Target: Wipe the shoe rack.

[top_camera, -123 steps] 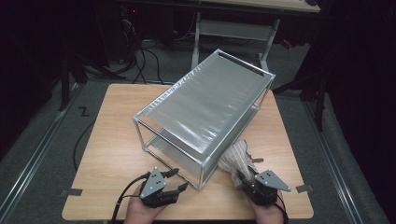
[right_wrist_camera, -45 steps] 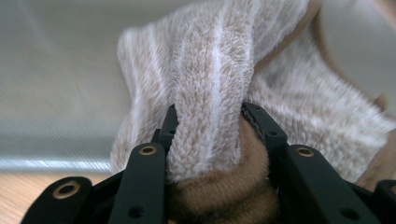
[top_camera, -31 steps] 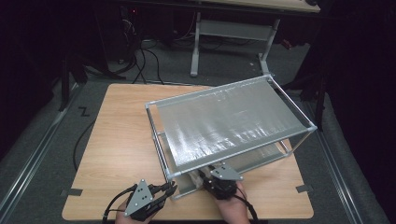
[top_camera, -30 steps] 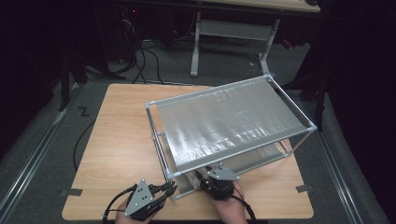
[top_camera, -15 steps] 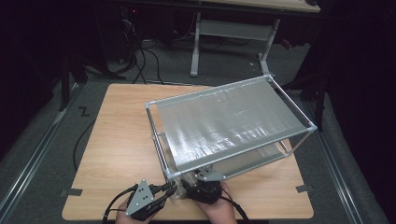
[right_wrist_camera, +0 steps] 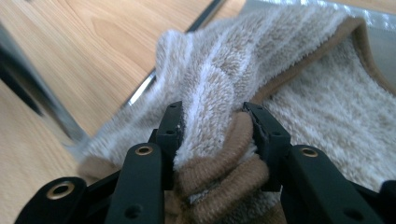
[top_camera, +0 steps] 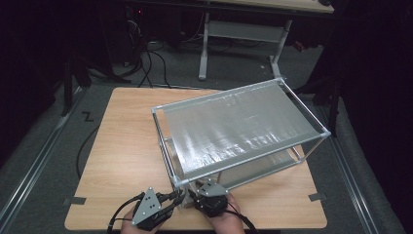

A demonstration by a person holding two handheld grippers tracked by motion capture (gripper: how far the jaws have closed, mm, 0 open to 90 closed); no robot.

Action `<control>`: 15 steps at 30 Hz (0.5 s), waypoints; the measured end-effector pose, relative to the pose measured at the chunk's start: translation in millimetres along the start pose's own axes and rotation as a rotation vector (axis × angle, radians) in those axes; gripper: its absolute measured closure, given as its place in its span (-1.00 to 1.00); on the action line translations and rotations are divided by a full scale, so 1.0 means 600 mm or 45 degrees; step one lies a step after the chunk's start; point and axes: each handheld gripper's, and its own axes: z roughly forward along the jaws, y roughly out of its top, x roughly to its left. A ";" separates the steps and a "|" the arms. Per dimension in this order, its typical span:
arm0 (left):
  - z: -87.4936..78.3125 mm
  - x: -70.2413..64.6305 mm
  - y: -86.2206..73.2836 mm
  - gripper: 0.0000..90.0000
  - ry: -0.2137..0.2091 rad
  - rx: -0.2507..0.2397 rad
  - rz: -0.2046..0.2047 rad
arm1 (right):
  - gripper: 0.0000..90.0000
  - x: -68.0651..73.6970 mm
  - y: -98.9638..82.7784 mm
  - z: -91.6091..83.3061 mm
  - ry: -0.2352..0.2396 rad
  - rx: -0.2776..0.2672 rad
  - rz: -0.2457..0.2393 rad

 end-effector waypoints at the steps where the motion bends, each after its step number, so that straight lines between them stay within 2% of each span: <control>1: 0.000 0.000 0.000 0.76 -0.001 0.000 -0.001 | 0.37 -0.002 -0.001 0.001 -0.005 0.003 -0.004; 4: 0.000 0.001 -0.001 0.76 -0.010 -0.001 -0.012 | 0.33 -0.011 -0.003 0.001 -0.015 0.030 0.001; 12: -0.002 0.001 0.001 0.78 -0.009 0.005 -0.005 | 0.31 -0.031 -0.015 -0.011 -0.113 0.060 -0.033; 15: -0.004 0.002 0.003 0.79 -0.011 0.016 -0.005 | 0.31 -0.047 -0.021 -0.018 -0.135 0.065 -0.013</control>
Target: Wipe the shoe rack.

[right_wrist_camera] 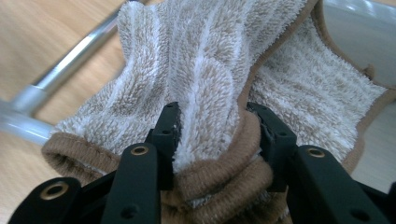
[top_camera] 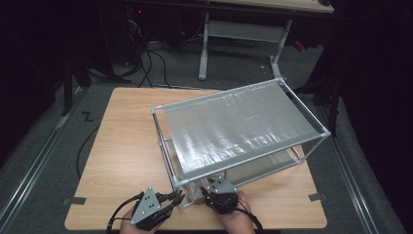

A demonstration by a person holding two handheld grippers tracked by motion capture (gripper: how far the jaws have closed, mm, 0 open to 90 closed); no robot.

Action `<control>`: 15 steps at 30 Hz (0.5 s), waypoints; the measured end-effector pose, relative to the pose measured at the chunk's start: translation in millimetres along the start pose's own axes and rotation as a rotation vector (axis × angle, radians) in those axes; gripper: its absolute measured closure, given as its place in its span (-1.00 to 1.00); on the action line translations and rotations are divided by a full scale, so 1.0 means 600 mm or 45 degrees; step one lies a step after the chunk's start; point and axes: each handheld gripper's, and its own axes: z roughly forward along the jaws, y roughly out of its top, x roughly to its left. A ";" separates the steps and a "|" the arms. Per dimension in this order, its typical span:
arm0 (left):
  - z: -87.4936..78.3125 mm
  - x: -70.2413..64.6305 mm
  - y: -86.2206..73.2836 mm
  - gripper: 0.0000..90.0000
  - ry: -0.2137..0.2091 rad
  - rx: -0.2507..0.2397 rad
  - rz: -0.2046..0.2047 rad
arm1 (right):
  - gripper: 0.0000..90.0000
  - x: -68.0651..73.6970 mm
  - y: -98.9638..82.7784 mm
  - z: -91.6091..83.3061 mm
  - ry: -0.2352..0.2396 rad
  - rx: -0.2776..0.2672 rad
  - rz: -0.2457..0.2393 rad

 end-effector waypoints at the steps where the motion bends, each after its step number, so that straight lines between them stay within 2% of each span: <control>1: 0.000 0.000 0.001 0.79 -0.001 0.004 -0.005 | 0.30 -0.003 -0.002 -0.002 -0.004 0.003 0.018; 3: 0.000 0.000 0.003 0.79 0.000 0.014 -0.012 | 0.30 -0.018 -0.007 -0.006 -0.027 0.005 0.023; 5: -0.002 -0.001 0.002 0.79 0.008 0.017 0.002 | 0.29 -0.036 -0.014 -0.011 -0.056 0.010 0.036; 11: -0.011 -0.001 -0.005 0.79 0.017 -0.008 0.010 | 0.29 -0.108 -0.044 -0.030 -0.160 0.016 0.131; 12: -0.012 -0.002 -0.006 0.79 0.017 -0.007 0.015 | 0.28 -0.124 -0.051 -0.034 -0.175 0.016 0.172; 15: -0.014 -0.002 -0.006 0.78 0.011 -0.004 0.029 | 0.28 -0.154 -0.061 -0.042 -0.218 0.021 0.213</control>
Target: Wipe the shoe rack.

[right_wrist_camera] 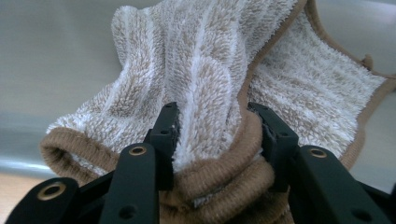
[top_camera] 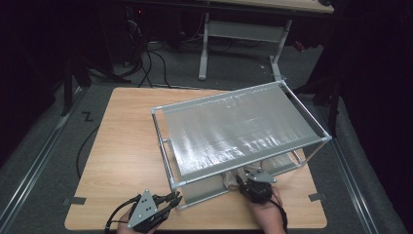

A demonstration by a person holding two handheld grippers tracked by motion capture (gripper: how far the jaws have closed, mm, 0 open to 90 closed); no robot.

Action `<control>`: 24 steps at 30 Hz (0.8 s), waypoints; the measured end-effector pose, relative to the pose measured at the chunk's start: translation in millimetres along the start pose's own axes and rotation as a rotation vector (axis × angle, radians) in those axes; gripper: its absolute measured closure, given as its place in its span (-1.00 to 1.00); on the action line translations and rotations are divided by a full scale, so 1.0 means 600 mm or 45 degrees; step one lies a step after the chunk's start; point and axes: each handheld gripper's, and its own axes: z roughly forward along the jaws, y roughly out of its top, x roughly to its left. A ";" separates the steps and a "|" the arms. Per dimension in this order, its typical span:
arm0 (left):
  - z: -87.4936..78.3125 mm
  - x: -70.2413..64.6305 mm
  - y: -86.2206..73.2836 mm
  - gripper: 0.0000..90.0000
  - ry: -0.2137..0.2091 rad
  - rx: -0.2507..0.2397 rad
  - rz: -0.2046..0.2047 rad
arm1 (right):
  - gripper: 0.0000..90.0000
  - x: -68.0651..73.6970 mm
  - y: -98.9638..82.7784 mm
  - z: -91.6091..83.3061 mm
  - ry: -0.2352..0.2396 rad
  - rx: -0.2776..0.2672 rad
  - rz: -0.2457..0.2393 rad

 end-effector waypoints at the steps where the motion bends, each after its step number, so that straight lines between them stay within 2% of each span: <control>1: -0.001 0.001 -0.001 0.78 -0.004 -0.003 -0.004 | 0.28 -0.014 -0.002 -0.002 -0.023 0.008 0.022; 2: -0.002 0.002 -0.002 0.78 -0.006 -0.006 -0.010 | 0.27 -0.029 -0.004 -0.002 -0.045 -0.004 -0.016; 3: -0.003 0.003 -0.002 0.78 -0.007 -0.005 -0.009 | 0.27 -0.037 -0.006 -0.004 -0.061 0.008 0.029; 7: -0.010 0.007 -0.001 0.78 0.000 -0.010 -0.012 | 0.27 -0.080 -0.014 -0.010 -0.136 0.013 0.062; 11: -0.016 0.015 -0.001 0.78 0.006 -0.012 -0.028 | 0.27 -0.130 -0.026 -0.018 -0.229 0.016 0.118; 14: -0.017 0.016 -0.001 0.78 0.014 -0.008 -0.022 | 0.27 -0.160 -0.038 -0.026 -0.276 0.011 0.157; 20: -0.018 0.018 -0.004 0.78 0.019 0.010 -0.016 | 0.27 -0.203 -0.051 -0.037 -0.372 0.015 0.200; 24: -0.019 0.016 -0.007 0.78 0.025 0.008 -0.017 | 0.28 -0.216 -0.050 -0.032 -0.413 0.020 0.193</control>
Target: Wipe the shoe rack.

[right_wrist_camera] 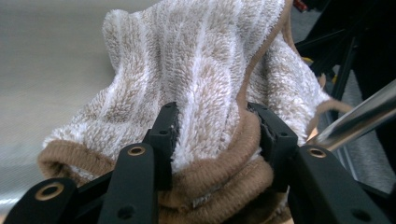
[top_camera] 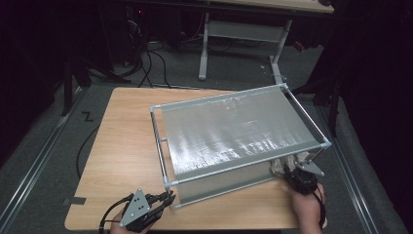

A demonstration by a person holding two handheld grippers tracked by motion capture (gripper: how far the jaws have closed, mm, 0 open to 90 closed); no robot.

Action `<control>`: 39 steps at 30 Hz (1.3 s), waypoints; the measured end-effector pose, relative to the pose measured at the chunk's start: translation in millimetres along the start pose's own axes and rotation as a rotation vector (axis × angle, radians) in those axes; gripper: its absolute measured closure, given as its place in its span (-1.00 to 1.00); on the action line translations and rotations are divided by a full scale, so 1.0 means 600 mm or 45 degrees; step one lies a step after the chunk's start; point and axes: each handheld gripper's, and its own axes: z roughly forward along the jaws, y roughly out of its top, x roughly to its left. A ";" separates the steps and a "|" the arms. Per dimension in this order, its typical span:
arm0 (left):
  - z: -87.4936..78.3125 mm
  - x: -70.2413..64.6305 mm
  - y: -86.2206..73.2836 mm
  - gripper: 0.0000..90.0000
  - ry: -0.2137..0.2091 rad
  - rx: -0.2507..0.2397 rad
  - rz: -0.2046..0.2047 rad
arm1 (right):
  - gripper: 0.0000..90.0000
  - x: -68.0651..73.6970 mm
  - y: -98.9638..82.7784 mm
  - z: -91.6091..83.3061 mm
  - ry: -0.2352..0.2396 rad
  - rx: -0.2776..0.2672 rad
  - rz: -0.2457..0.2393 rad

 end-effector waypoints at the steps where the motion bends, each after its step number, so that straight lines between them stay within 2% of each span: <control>1: 0.000 0.000 0.000 0.78 0.001 -0.001 0.000 | 0.28 0.000 0.001 0.002 -0.009 -0.002 0.002; 6: 0.000 0.000 -0.001 0.78 0.002 -0.006 0.005 | 0.29 0.004 0.004 0.008 -0.021 0.000 -0.005; 12: 0.000 -0.003 -0.001 0.77 0.015 -0.002 0.049 | 0.29 0.010 0.005 0.008 0.021 0.020 0.015; 15: 0.001 -0.002 -0.002 0.77 0.012 -0.004 0.046 | 0.28 0.015 0.006 0.009 0.037 0.028 0.021; 16: 0.001 -0.002 -0.002 0.77 0.012 -0.005 0.045 | 0.28 0.018 0.007 0.009 0.040 0.035 0.044; 17: 0.001 -0.002 -0.002 0.77 0.011 -0.005 0.044 | 0.28 0.017 0.007 0.010 0.051 0.030 0.030; 20: 0.001 -0.002 -0.002 0.77 0.009 -0.006 0.043 | 0.28 0.027 0.009 0.009 0.080 0.037 0.048; 21: 0.001 -0.002 -0.003 0.77 0.009 -0.007 0.043 | 0.27 0.029 0.010 0.010 0.097 0.031 0.019; 22: 0.001 -0.002 -0.003 0.77 0.009 -0.007 0.042 | 0.27 0.033 0.010 0.010 0.104 0.033 0.018; 28: 0.002 -0.002 -0.003 0.77 0.010 -0.007 0.048 | 0.23 0.070 0.015 0.006 0.155 0.037 -0.043; 34: 0.002 -0.001 -0.003 0.77 0.007 -0.008 0.045 | 0.13 0.113 0.018 -0.004 0.253 0.046 -0.046; 37: 0.003 0.000 -0.003 0.77 0.003 -0.008 0.043 | 0.07 0.136 0.019 -0.011 0.284 0.051 -0.058; 39: 0.003 0.000 -0.003 0.77 0.002 -0.008 0.044 | 0.04 0.153 0.020 -0.016 0.325 0.049 -0.075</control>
